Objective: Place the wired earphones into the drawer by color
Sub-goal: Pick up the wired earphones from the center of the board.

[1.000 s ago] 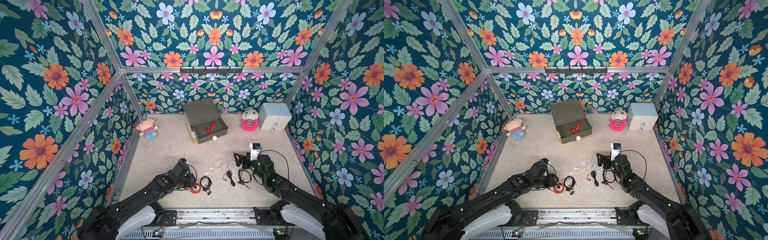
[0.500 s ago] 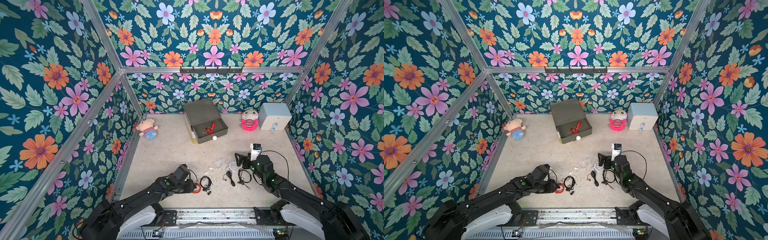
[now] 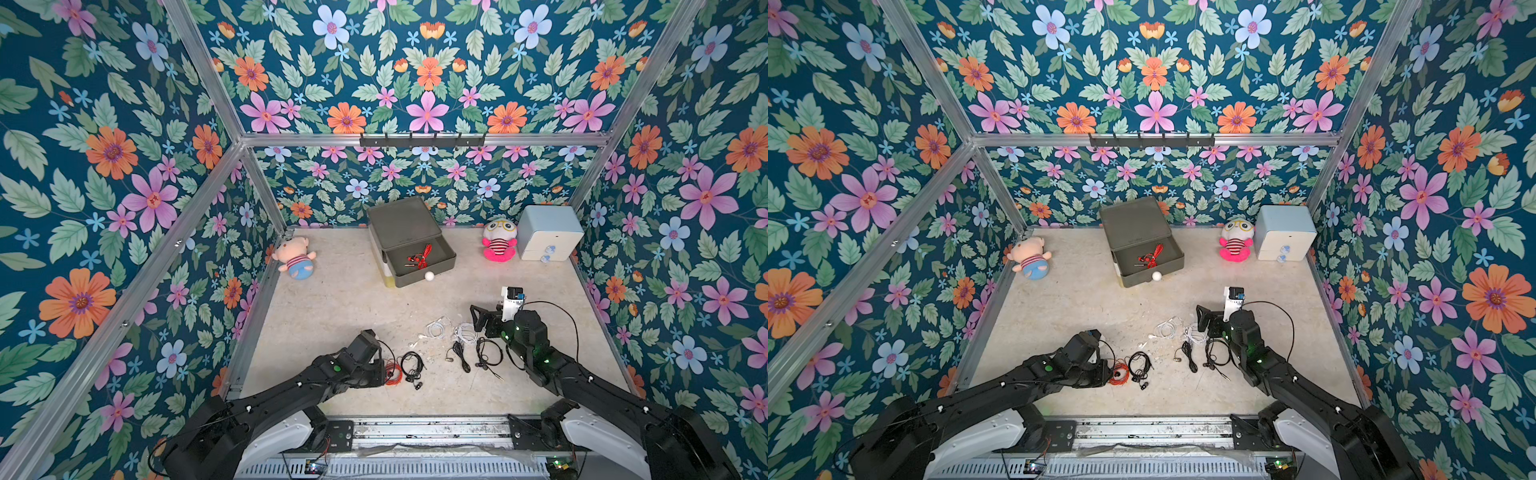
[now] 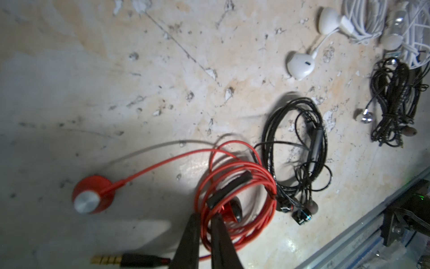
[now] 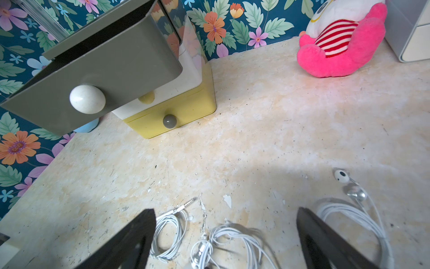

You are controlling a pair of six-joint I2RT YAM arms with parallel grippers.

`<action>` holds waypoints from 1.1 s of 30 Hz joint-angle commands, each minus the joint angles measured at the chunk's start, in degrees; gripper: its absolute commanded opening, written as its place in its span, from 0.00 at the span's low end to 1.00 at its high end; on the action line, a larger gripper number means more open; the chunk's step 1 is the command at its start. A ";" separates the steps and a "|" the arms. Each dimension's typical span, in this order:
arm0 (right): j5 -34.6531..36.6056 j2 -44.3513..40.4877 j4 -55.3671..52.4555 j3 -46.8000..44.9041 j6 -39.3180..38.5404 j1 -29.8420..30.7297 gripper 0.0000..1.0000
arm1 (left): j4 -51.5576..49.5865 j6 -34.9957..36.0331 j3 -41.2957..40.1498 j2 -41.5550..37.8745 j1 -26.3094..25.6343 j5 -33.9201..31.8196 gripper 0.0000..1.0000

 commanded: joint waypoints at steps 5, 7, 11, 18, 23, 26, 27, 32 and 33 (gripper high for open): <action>1.17 0.41 1.37 -0.13 -0.30 0.06 0.99 | -0.38 -0.95 -0.44 -1.13 0.02 -0.08 0.00; 1.34 0.51 1.10 -0.10 -0.29 0.06 0.99 | -0.41 -1.09 -0.31 -1.38 0.01 -0.12 0.00; 1.36 0.51 1.26 -0.08 -0.29 0.05 0.99 | -1.46 -1.37 0.23 -2.70 -0.01 -2.40 0.00; 1.93 -0.26 1.32 -0.49 -0.37 0.01 0.99 | -2.63 -1.97 0.61 -7.67 0.02 -9.62 0.00; 2.81 -0.45 1.41 -0.65 -0.75 0.06 0.99 | -2.18 -1.14 1.39 -11.47 -0.02 -13.88 0.00; 3.35 -0.54 1.45 -0.73 -0.75 0.04 0.99 | -0.56 -1.08 1.24 -13.56 -0.02 -15.29 0.00; 3.59 -0.55 1.44 -0.75 -0.73 0.00 0.99 | 0.01 -1.01 1.22 -14.17 -0.03 -15.60 0.00; 3.63 -0.97 1.52 -0.90 -0.73 0.01 0.99 | 3.25 -0.62 1.58 -17.56 -0.03 -17.89 0.00; 3.64 -1.11 1.47 -0.96 -0.78 0.08 0.99 | 4.24 -0.49 1.58 -18.14 -0.01 -18.10 0.00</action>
